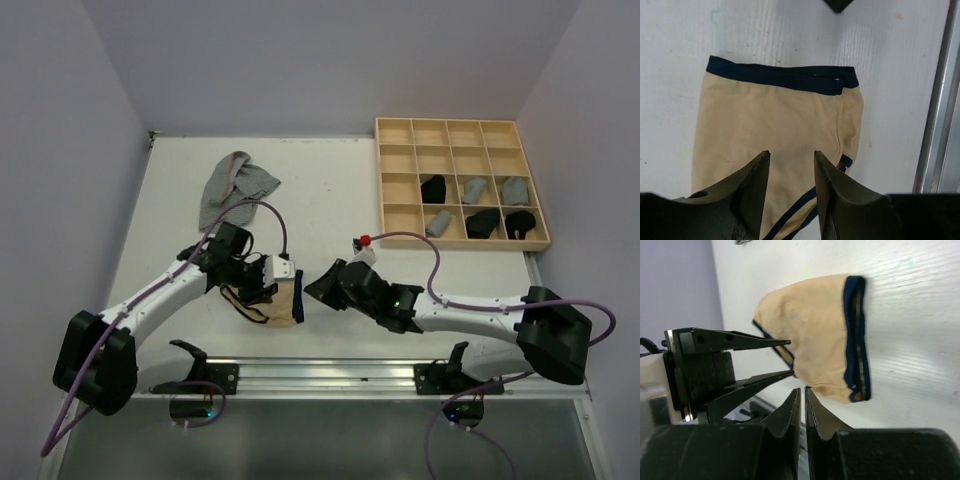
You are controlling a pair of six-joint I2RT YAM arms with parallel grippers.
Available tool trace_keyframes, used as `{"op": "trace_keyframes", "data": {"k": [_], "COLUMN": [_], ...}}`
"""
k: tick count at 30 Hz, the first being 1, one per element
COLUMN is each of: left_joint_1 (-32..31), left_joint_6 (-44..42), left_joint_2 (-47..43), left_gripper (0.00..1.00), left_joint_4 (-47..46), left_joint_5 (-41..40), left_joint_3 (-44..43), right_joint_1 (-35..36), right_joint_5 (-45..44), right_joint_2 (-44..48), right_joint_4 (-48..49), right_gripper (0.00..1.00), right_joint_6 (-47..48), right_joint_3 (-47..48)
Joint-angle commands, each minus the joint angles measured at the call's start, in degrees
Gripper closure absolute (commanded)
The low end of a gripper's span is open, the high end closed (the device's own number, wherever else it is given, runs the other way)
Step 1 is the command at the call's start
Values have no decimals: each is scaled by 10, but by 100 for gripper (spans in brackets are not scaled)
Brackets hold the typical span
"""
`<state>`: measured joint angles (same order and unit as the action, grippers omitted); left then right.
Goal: Roll the underwear
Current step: Fold the underwear
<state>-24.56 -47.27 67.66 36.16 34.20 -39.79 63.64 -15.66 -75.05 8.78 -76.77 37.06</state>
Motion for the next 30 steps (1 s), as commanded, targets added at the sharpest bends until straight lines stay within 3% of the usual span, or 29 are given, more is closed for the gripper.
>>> {"op": "trace_keyframes", "data": {"k": [1,5,10,14,26,30], "left_joint_1": [-6,-7,-25,-34,-36,-44], "left_joint_6": [13,-35,-95,-141,-113,-107], "left_joint_2": [89,193,263,301,110,99], "left_gripper": [56,56,55,53,52,61], "left_joint_4": [-63,-42,-59,-12,-7,8], "left_joint_5": [-65,-53,-52,-30,-15,-18], "left_joint_3": [-2,-48,-102,-164,-135,-129], "right_joint_1": [-19,-47,-83,-103,-105,-110], "right_joint_5": [-31,-19,-5,6,75,92], "right_joint_2": [-1,18,71,93,20,-18], "right_joint_4": [-51,-55,-80,-86,-20,21], "right_gripper": [89,91,91,92,100,100], "right_joint_6": [36,35,52,64,58,46], "right_joint_3": [-1,-17,-50,-64,-71,-71]}}
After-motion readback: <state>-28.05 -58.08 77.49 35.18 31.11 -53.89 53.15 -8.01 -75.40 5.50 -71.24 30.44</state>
